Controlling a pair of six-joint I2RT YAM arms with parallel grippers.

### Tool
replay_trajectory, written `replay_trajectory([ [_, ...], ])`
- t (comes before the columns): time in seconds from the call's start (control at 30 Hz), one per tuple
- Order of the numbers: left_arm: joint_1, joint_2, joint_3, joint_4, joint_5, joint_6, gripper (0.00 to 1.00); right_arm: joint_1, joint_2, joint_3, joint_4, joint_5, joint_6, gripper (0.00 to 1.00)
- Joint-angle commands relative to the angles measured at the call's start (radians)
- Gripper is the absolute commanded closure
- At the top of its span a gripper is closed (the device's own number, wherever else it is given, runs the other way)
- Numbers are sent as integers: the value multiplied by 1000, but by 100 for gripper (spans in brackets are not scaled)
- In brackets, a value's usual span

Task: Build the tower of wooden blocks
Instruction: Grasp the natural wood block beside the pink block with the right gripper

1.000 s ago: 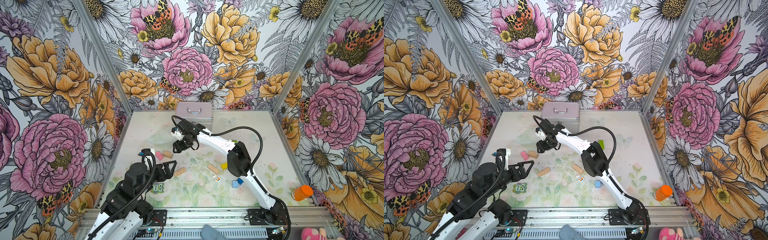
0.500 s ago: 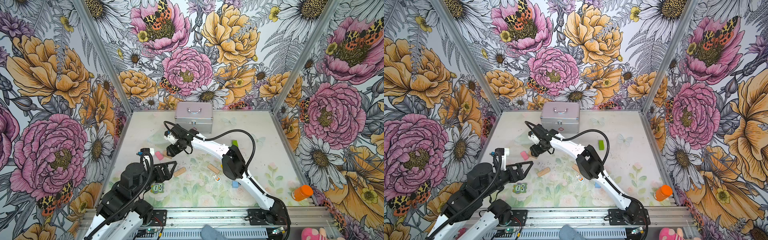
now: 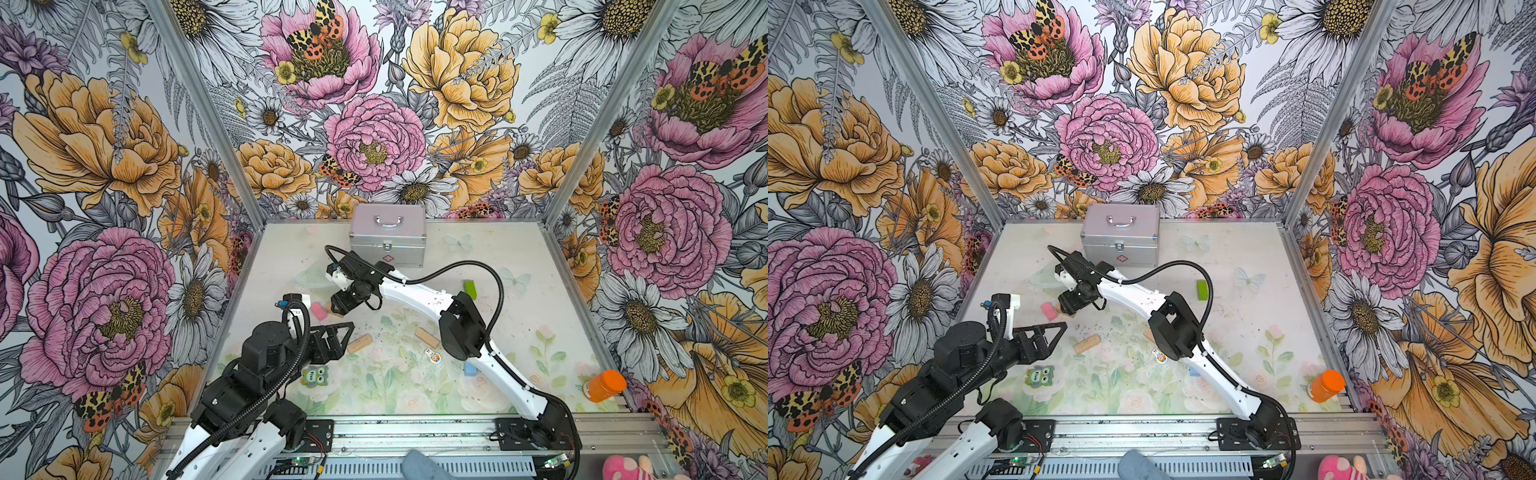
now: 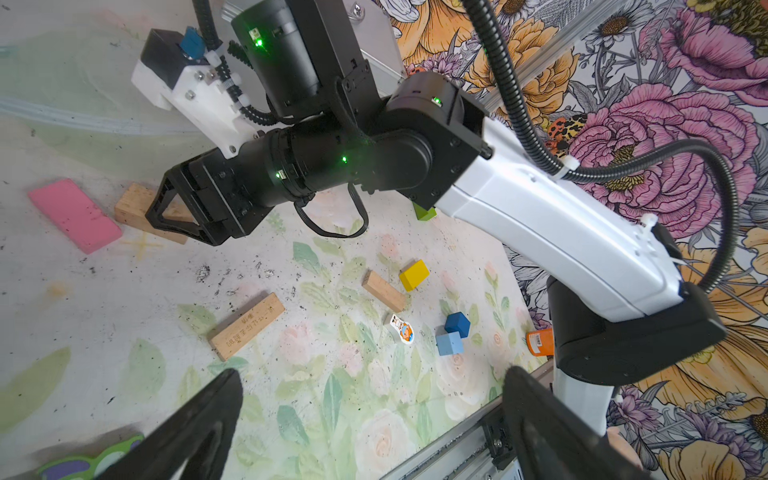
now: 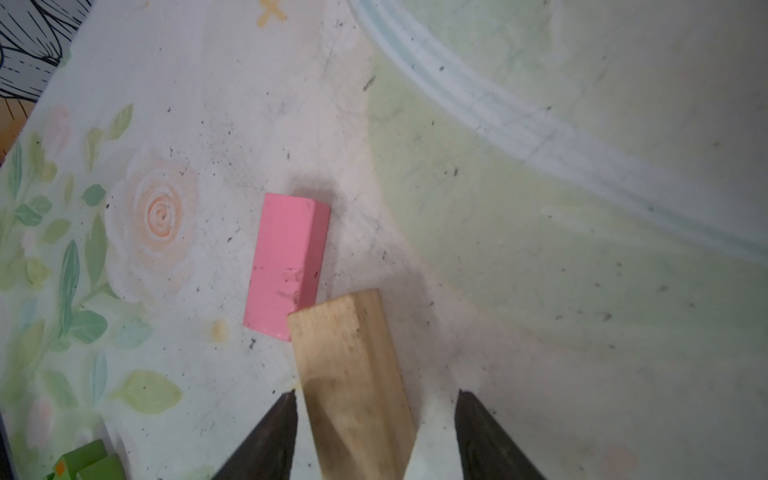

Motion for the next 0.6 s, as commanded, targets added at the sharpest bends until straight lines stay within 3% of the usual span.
replay_trajectory([
  [0.0, -5, 2, 32, -11, -3, 27, 1, 12, 28, 33, 23, 15, -19, 37],
  [0.3, -5, -19, 28, -18, -36, 17, 1, 20, 38, 33, 21, 45, -23, 39],
  [0.57, -6, -26, 31, -24, -55, 14, 1, 22, 49, 36, 22, 102, -23, 48],
])
